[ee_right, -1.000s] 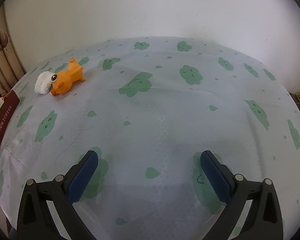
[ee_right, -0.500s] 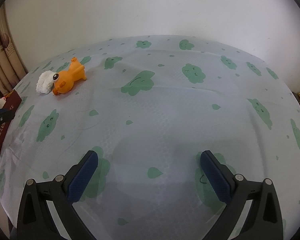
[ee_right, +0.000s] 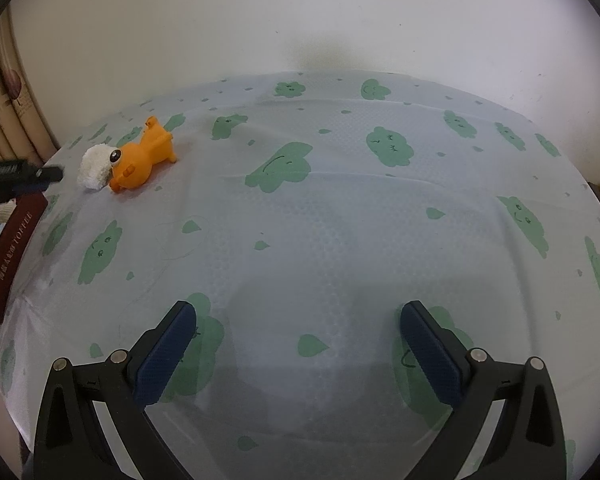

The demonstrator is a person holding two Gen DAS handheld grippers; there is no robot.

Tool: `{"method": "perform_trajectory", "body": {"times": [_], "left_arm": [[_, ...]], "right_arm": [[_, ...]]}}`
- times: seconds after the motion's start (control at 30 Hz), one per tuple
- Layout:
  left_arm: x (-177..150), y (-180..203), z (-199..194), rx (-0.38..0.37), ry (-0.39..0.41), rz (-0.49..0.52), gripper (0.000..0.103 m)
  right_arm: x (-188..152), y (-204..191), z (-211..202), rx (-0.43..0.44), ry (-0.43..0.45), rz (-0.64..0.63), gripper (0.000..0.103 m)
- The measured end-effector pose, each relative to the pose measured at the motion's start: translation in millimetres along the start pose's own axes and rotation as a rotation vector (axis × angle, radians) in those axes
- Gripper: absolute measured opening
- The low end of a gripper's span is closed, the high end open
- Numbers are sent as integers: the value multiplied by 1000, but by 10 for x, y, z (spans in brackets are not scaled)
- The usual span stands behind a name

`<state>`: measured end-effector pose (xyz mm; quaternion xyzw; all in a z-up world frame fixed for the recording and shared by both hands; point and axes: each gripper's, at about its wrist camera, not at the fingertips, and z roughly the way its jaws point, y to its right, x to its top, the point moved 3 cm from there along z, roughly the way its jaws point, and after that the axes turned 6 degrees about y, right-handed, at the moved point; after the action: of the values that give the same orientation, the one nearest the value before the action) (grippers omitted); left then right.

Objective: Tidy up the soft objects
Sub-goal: 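Move the left gripper to the white fluffy item and grasp it, then carry the white fluffy item to the tin with the left gripper while the right gripper grasps the orange toy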

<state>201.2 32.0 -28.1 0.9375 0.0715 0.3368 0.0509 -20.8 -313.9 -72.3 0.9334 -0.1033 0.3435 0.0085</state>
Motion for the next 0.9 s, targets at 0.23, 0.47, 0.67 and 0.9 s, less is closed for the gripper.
{"method": "perform_trajectory", "body": {"times": [0.23, 0.47, 0.67, 0.9], "left_arm": [[182, 52, 373, -41, -50, 24, 50], [245, -37, 622, -71, -88, -15, 50], [283, -20, 723, -51, -78, 12, 59], [261, -26, 746, -60, -36, 8, 42]], "right_arm": [[7, 12, 4, 14, 1, 4, 102], [6, 15, 12, 16, 0, 5, 102], [6, 15, 12, 16, 0, 6, 102], [6, 13, 17, 18, 1, 8, 102]]}}
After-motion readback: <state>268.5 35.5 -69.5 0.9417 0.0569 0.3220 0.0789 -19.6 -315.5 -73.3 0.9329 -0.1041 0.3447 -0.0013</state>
